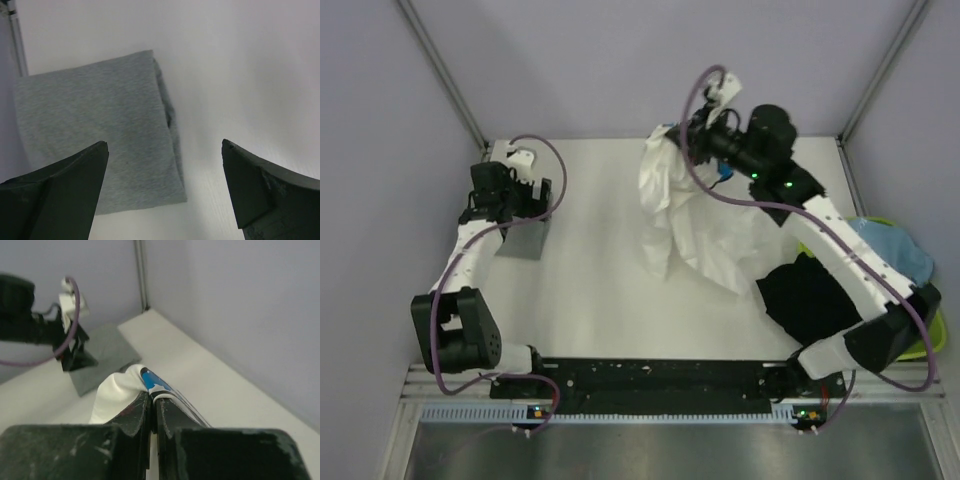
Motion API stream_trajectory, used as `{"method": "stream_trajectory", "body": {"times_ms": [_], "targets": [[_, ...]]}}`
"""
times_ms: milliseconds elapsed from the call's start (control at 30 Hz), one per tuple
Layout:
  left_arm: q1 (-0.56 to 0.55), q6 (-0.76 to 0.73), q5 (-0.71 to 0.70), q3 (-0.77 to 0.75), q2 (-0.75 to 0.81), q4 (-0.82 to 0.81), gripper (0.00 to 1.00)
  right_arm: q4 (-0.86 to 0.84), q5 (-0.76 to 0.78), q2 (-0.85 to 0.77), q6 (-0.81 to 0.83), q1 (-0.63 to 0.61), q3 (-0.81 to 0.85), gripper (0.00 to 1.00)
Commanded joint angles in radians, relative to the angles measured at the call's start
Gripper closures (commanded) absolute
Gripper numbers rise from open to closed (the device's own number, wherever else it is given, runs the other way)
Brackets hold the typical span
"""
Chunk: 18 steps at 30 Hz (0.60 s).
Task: Fold and stack the t-shirts
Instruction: Move the tshirt to the center of the board
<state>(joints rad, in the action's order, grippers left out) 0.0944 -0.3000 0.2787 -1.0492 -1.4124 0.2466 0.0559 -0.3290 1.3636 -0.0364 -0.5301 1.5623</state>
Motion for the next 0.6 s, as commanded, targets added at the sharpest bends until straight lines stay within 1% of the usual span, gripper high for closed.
{"method": "stream_trajectory", "body": {"times_ms": [0,67,100,133,167,200,233,333,400,467,500,533,567], "targets": [[0.037,-0.031,-0.081,-0.069,0.032,-0.015,0.01,-0.004,0.068,0.176,0.119,-0.175,-0.019,1.0],[0.044,-0.036,-0.095,-0.095,0.023,0.003,0.01,0.021,0.056,0.276,0.151,-0.252,-0.001,0.99],[0.044,-0.036,-0.093,-0.11,0.018,0.014,0.01,0.056,0.023,0.332,0.165,-0.283,0.017,0.82],[0.044,-0.033,-0.084,-0.121,0.015,0.028,0.01,0.093,0.002,0.363,0.173,-0.306,0.04,0.55],[0.044,-0.031,-0.069,-0.136,0.012,0.04,0.01,0.111,-0.008,0.38,0.178,-0.314,0.056,0.35],[0.044,-0.033,-0.05,-0.143,0.015,0.051,0.01,0.123,0.001,0.378,0.171,-0.315,0.056,0.25],[0.044,-0.031,-0.029,-0.143,0.018,0.056,0.01,0.124,0.034,0.362,0.161,-0.314,0.041,0.19],[0.042,-0.039,0.052,-0.126,0.039,0.056,0.01,0.124,0.16,0.275,0.167,-0.291,-0.071,0.11],[0.041,-0.041,0.132,-0.121,0.052,0.071,0.02,0.133,0.208,0.205,0.127,-0.254,-0.155,0.11],[0.033,-0.059,0.245,-0.126,0.049,0.124,0.08,0.147,0.229,0.143,0.048,-0.193,-0.241,0.11],[0.019,-0.08,0.298,-0.124,0.047,0.16,0.14,0.157,0.24,0.129,-0.001,-0.161,-0.281,0.12],[-0.017,-0.12,0.338,-0.123,0.046,0.201,0.21,0.169,0.252,0.12,-0.038,-0.116,-0.313,0.14],[-0.042,-0.167,0.347,-0.118,0.046,0.264,0.25,0.182,0.274,0.123,-0.065,-0.078,-0.35,0.16]]}}
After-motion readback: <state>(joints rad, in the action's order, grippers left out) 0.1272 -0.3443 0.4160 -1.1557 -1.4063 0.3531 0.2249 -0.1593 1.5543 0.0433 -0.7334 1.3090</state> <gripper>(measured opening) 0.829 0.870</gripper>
